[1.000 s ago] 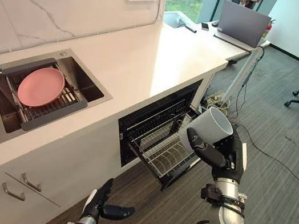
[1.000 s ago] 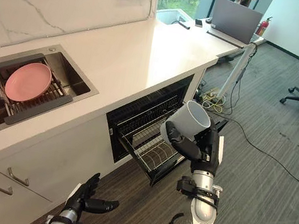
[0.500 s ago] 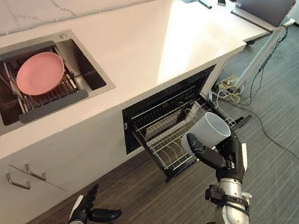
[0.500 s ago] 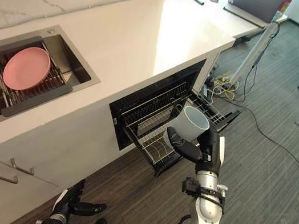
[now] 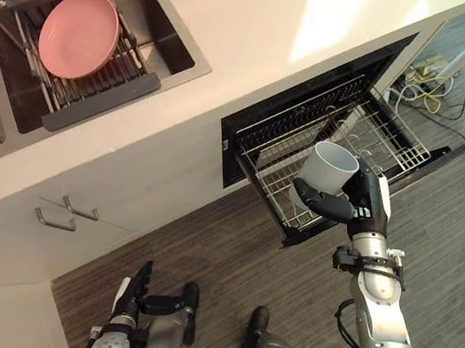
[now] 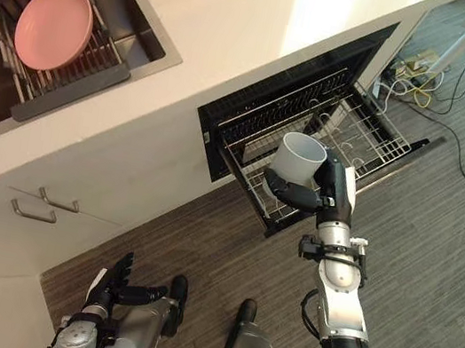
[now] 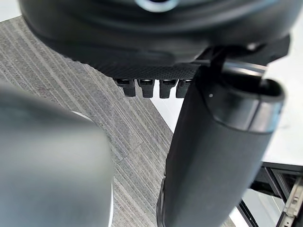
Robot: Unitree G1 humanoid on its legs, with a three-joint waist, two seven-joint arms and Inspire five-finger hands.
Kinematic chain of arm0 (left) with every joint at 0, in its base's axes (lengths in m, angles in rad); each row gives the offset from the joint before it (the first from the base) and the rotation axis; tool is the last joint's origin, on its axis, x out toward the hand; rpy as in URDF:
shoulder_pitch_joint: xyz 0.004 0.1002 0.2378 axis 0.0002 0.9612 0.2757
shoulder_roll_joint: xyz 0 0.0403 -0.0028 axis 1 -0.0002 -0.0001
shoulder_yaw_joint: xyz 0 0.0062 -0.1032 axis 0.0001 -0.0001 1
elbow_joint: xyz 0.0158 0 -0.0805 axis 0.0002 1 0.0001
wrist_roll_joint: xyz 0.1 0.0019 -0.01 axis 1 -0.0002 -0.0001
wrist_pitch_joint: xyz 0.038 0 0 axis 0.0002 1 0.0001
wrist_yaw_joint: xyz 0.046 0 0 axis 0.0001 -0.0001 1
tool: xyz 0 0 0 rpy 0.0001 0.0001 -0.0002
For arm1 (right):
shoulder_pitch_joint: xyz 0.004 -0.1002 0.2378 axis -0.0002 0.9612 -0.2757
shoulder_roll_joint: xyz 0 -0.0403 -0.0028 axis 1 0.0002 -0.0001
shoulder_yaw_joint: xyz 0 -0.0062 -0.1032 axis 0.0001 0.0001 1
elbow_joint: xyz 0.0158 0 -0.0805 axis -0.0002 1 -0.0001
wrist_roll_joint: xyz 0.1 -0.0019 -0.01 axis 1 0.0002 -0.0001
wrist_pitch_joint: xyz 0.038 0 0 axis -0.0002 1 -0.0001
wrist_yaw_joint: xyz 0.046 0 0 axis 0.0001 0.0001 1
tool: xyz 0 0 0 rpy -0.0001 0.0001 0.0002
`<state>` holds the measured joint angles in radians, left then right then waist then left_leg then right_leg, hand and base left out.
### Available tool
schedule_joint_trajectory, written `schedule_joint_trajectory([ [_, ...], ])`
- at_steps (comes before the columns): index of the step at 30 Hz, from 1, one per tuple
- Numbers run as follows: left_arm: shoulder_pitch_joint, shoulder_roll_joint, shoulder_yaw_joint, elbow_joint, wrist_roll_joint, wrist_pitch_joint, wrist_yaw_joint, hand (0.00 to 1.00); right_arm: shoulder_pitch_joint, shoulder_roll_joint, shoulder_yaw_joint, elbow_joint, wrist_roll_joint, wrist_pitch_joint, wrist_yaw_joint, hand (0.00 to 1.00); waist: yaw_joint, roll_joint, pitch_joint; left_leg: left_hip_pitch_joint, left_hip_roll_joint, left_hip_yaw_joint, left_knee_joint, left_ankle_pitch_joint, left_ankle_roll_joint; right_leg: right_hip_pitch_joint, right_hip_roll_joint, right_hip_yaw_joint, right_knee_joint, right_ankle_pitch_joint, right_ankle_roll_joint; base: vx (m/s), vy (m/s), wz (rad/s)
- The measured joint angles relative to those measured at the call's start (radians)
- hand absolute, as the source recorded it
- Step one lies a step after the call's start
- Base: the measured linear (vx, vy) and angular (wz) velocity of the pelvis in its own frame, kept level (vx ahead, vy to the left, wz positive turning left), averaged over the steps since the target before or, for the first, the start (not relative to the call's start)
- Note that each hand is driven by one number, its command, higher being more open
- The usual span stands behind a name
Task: Walk over to the sink, pick up the cup, carry it to the dishwasher, place the cup inside the dishwasher, then close the dishwasher door
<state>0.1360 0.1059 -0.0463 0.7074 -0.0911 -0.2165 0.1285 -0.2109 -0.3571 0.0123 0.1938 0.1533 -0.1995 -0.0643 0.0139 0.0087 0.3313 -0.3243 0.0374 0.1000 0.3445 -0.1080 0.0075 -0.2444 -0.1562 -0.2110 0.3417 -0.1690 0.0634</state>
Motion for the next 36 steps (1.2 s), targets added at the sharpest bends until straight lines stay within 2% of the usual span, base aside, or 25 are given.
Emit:
schedule_joint_trajectory([
  [4, -0.024, 0.004, 0.001, -0.006, -0.009, -0.011, 0.000, 1.00, -0.105, -0.041, 0.010, 0.070, 0.000, 0.001, -0.002, 0.00, 0.002, -0.001, 0.033, -0.057, -0.001, -0.012, 0.070, -0.023, 0.003, -0.053, -0.012, -0.006, 0.076, -0.031, -0.001, -0.04, 0.004, 0.09],
  [8, -0.044, 0.009, 0.001, -0.033, -0.009, -0.020, 0.000, 1.00, -0.230, -0.123, 0.044, 0.136, 0.000, 0.004, -0.008, 0.00, 0.004, -0.002, 0.079, -0.110, 0.000, -0.026, 0.137, -0.044, 0.003, -0.098, -0.021, -0.012, 0.144, -0.057, -0.003, -0.06, -0.006, 0.08],
  [14, -0.080, 0.018, 0.001, -0.040, -0.017, -0.028, 0.001, 1.00, -0.431, -0.228, 0.116, 0.275, 0.001, 0.025, -0.015, 0.00, 0.023, -0.002, 0.096, -0.202, 0.007, -0.039, 0.222, -0.064, 0.005, -0.182, -0.027, -0.015, 0.228, -0.082, -0.010, -0.05, -0.010, 0.04],
  [20, -0.100, 0.021, 0.000, -0.037, -0.040, -0.037, 0.004, 1.00, -0.551, -0.285, 0.201, 0.361, 0.000, 0.037, -0.003, 0.00, 0.031, 0.000, 0.106, -0.247, 0.005, -0.062, 0.253, -0.066, 0.006, -0.209, -0.030, -0.034, 0.254, -0.089, -0.013, -0.04, -0.005, 0.09],
  [28, -0.136, 0.022, -0.003, -0.023, -0.049, -0.048, 0.015, 1.00, -0.661, -0.311, 0.309, 0.531, -0.065, 0.066, 0.023, 0.00, 0.058, 0.000, 0.116, -0.289, 0.001, -0.075, 0.267, -0.065, 0.007, -0.245, -0.037, -0.043, 0.276, -0.097, -0.016, -0.01, -0.017, 0.05],
  [36, -0.169, 0.009, -0.021, -0.014, -0.055, -0.050, 0.024, 1.00, -0.745, -0.311, 0.319, 0.687, -0.162, 0.092, 0.022, 0.00, 0.081, 0.004, 0.128, -0.312, -0.007, -0.093, 0.269, -0.063, 0.005, -0.257, -0.044, -0.066, 0.279, -0.101, -0.017, 0.01, -0.016, 0.07],
])
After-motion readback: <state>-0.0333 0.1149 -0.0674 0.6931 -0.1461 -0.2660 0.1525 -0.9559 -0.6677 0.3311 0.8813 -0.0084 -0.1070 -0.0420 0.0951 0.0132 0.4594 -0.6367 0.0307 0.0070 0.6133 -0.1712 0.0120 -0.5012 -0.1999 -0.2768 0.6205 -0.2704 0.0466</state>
